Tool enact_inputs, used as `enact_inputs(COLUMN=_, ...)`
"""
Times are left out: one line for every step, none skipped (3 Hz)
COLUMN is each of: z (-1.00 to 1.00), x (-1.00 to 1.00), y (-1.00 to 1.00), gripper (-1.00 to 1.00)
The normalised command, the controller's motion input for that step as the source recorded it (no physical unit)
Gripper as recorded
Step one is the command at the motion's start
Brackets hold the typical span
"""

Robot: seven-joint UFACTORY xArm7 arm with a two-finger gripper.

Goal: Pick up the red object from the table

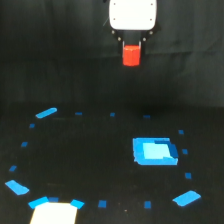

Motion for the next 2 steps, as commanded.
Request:
enact_inputs(z=0.38, x=-0.12, y=-0.04, gripper=-1.00)
enact_inputs(z=0.31, x=-0.01, y=-0.04, gripper=-0.94)
